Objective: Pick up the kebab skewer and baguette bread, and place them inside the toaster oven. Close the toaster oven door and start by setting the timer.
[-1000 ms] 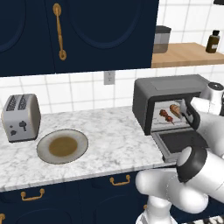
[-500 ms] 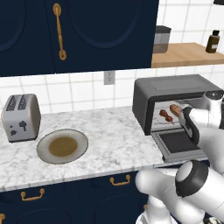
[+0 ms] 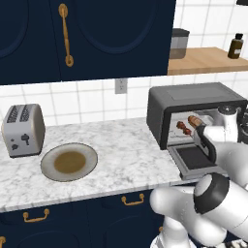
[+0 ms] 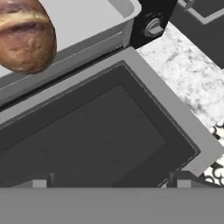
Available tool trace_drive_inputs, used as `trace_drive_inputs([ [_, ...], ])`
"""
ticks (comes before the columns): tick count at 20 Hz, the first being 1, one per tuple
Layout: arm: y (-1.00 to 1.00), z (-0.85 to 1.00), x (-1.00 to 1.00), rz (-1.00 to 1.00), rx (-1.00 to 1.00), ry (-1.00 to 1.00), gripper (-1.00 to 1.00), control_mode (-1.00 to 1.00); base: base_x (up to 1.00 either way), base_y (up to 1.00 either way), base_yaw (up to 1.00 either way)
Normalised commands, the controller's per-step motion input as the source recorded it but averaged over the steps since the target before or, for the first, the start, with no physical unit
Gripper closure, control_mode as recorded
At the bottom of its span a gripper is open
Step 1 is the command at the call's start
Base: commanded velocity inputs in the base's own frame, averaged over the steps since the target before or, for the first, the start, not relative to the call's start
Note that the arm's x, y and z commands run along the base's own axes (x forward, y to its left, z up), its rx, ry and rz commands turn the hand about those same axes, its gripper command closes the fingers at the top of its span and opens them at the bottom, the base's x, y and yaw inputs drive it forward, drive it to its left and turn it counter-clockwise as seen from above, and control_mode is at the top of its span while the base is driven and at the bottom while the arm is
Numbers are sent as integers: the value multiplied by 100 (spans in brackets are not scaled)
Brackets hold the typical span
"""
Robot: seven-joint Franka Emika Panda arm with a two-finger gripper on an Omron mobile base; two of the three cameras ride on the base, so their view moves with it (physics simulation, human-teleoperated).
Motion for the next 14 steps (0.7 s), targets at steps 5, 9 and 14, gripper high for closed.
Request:
trace_drive_inputs([
  [5, 0, -7, 31, -13, 1, 0, -100, -100, 0, 0, 0],
  [9, 0, -6, 23, -13, 0, 0, -100, -100, 0, 0, 0],
  [14, 0, -9, 15, -11, 0, 0, -100, -100, 0, 0, 0],
])
